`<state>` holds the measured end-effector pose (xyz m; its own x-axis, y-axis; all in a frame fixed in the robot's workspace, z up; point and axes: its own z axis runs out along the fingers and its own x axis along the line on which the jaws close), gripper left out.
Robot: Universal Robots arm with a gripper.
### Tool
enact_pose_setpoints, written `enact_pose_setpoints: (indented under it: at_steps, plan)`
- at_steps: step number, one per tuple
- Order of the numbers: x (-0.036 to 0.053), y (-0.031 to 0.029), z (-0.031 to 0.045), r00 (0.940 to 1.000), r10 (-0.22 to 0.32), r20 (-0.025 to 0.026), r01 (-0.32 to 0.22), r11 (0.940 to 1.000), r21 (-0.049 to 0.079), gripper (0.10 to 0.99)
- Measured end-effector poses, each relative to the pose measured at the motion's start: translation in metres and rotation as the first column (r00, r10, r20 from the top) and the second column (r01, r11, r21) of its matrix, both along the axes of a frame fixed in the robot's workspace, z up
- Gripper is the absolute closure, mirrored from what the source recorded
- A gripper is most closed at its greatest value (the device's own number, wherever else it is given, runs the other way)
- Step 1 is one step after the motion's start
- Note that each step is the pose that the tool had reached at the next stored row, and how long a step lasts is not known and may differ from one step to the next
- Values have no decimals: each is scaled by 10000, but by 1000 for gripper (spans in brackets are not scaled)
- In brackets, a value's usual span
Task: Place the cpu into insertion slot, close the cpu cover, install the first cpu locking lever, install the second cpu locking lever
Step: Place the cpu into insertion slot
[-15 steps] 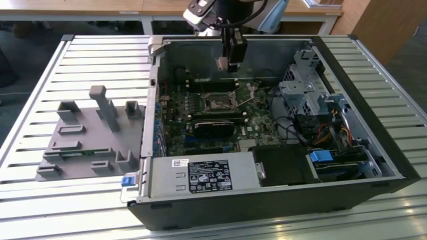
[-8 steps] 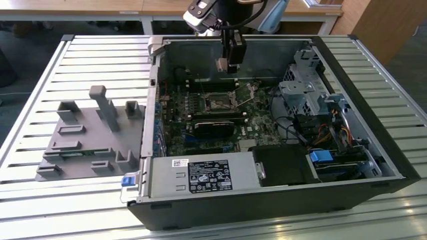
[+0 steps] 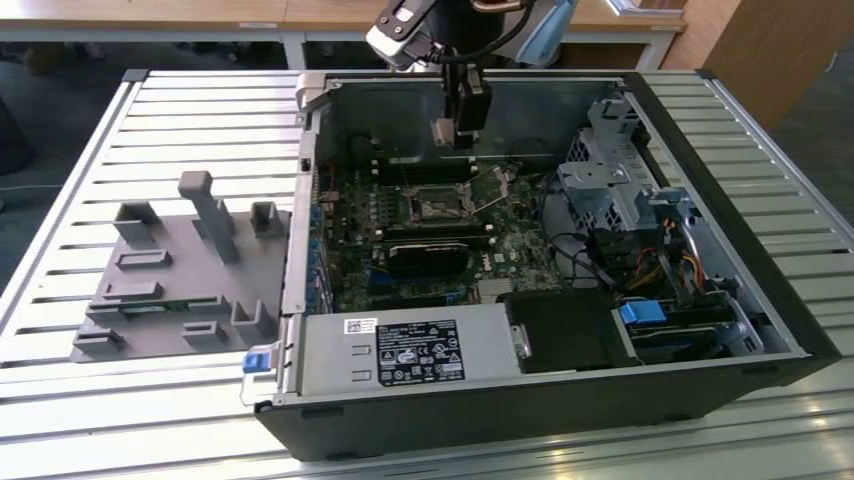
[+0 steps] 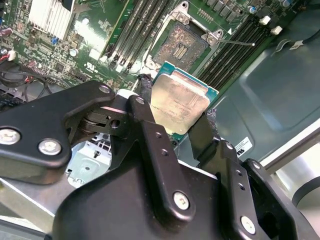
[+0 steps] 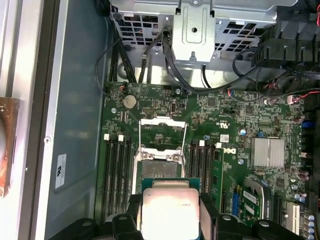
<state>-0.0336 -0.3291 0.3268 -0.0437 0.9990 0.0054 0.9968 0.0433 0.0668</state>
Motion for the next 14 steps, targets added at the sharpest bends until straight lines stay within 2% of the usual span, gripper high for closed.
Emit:
enact_pose_setpoints:
  at_steps: [14]
  plan:
    - [0,20,-89,10000,-74,0,74,10000,-8,541]
